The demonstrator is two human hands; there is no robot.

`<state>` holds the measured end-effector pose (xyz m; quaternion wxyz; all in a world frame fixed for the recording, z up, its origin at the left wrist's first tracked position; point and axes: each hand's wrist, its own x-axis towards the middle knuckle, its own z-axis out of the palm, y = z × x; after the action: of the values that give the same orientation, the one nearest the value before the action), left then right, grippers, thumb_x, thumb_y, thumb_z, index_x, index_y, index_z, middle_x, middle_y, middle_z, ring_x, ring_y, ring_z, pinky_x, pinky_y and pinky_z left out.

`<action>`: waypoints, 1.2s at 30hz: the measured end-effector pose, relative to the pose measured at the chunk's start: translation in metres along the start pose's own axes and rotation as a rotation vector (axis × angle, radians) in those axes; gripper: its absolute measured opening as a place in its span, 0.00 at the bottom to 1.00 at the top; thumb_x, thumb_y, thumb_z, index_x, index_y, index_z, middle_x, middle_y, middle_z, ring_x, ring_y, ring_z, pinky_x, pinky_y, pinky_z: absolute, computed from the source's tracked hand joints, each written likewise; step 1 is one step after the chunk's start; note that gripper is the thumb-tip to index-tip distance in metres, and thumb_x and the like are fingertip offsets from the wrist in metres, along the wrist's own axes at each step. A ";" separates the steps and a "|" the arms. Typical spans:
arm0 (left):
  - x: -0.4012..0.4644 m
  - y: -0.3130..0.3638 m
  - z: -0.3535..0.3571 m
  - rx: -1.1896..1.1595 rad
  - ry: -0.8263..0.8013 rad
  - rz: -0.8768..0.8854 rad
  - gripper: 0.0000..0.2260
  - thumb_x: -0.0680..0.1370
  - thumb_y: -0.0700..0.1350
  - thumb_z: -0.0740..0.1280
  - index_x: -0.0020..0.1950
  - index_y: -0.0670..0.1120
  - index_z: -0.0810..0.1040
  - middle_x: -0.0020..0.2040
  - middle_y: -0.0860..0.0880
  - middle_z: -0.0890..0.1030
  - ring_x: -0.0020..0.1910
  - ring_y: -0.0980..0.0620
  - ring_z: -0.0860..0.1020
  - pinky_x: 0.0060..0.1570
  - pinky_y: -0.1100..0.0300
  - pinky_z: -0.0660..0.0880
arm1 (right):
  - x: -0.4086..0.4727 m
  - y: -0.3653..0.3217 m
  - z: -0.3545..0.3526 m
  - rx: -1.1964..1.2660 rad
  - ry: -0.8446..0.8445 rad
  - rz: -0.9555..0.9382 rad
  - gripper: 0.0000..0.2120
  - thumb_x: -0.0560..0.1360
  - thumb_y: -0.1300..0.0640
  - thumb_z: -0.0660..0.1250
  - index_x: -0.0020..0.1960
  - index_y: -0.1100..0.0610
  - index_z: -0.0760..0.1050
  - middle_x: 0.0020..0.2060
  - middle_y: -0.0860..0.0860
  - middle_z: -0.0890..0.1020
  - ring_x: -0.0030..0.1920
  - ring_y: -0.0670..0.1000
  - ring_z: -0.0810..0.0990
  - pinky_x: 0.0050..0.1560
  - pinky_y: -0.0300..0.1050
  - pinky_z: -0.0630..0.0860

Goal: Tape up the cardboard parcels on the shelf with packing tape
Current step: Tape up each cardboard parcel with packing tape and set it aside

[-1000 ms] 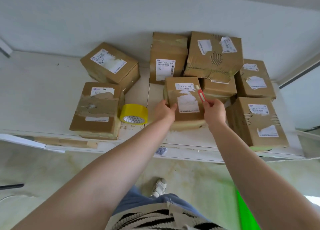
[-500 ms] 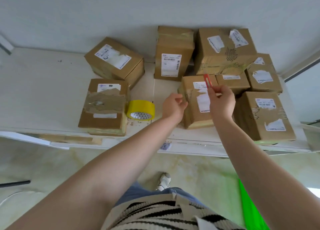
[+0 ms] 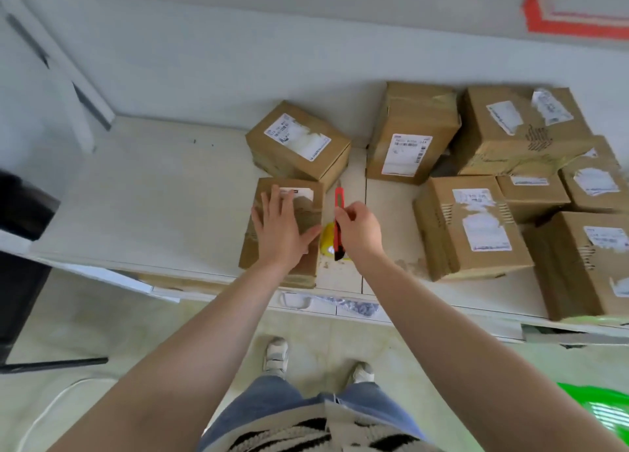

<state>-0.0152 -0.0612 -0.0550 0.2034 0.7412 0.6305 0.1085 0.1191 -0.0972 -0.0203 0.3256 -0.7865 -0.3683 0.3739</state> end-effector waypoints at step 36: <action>0.009 -0.015 0.006 0.031 -0.063 0.011 0.44 0.73 0.69 0.62 0.80 0.47 0.49 0.81 0.44 0.43 0.80 0.42 0.40 0.76 0.44 0.38 | 0.001 0.040 -0.028 0.212 0.141 0.034 0.10 0.80 0.57 0.63 0.44 0.63 0.75 0.36 0.58 0.78 0.35 0.51 0.75 0.38 0.45 0.73</action>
<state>-0.0243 -0.0510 -0.0678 0.2113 0.7508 0.6212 0.0764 0.1558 -0.1240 -0.0378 0.4256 -0.7782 -0.2897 0.3598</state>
